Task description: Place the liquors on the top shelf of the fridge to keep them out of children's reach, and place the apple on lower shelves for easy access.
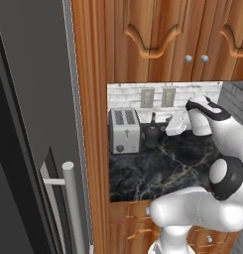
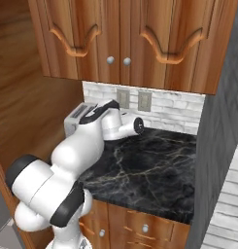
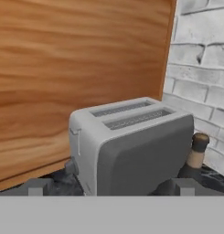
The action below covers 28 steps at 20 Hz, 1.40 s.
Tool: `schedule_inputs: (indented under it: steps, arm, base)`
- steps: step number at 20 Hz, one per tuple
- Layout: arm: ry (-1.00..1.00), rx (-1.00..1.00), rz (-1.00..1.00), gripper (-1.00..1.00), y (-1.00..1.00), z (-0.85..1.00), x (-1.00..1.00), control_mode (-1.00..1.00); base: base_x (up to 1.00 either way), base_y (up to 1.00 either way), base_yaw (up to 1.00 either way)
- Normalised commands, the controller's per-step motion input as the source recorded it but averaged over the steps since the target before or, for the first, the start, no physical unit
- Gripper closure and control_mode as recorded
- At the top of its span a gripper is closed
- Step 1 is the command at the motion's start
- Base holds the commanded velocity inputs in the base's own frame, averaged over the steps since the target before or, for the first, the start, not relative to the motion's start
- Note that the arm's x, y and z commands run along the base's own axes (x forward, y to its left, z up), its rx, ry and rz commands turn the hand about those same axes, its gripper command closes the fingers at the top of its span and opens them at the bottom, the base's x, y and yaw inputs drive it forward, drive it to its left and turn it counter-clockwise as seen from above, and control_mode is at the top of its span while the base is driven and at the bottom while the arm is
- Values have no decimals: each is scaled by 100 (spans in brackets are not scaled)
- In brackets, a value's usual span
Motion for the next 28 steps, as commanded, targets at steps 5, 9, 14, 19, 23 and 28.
schedule_inputs:
  steps: [5, 9, 14, 19, 23, 28]
  arm:
    - [2, 0, 2, -100, 0, -1, 22, -100]
    - [0, 0, 2, -100, 0, -5, 29, -100]
    - [0, 0, 3, -100, 0, -15, 29, -100]
    - [0, 0, 3, -100, 0, -23, 30, -100]
    - [0, 0, 4, -100, 0, -26, 31, -100]
    - [0, 0, 5, -100, 0, -22, 28, -100]
  base:
    - [0, 0, 0]
    - [0, 0, 0]
    - [0, 0, 0]
    - [0, 0, 0]
    - [0, 0, 0]
    - [0, 0, 0]
